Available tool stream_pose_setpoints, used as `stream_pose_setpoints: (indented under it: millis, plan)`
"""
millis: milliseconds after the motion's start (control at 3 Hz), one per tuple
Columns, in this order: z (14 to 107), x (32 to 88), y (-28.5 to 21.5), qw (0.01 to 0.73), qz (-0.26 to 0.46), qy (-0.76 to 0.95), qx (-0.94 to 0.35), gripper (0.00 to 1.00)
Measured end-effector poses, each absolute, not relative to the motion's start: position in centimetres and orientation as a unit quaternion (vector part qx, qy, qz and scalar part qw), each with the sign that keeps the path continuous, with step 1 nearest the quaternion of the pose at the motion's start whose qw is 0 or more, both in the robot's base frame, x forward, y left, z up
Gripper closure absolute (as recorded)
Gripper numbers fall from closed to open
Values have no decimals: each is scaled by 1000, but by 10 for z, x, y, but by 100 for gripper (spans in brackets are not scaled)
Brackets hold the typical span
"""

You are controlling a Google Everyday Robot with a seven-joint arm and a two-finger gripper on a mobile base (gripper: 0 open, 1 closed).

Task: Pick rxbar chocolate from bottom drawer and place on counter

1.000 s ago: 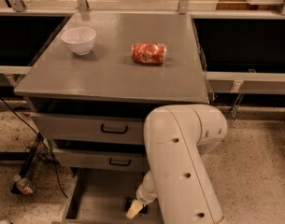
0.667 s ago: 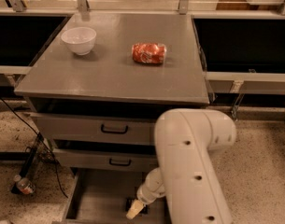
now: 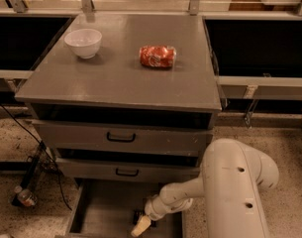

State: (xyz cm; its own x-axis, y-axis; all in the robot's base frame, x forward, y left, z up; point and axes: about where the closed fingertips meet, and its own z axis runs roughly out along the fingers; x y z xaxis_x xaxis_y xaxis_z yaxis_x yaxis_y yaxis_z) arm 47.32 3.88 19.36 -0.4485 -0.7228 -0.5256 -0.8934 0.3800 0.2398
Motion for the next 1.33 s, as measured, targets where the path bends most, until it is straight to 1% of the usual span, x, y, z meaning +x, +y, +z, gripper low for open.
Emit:
stream_pose_setpoints:
  millis: [333, 1000, 1333]
  plan:
    - [191, 474, 38, 169, 251, 816, -492, 0]
    - [165, 494, 28, 167, 241, 839, -459, 0]
    - [156, 491, 31, 165, 241, 844, -449, 0]
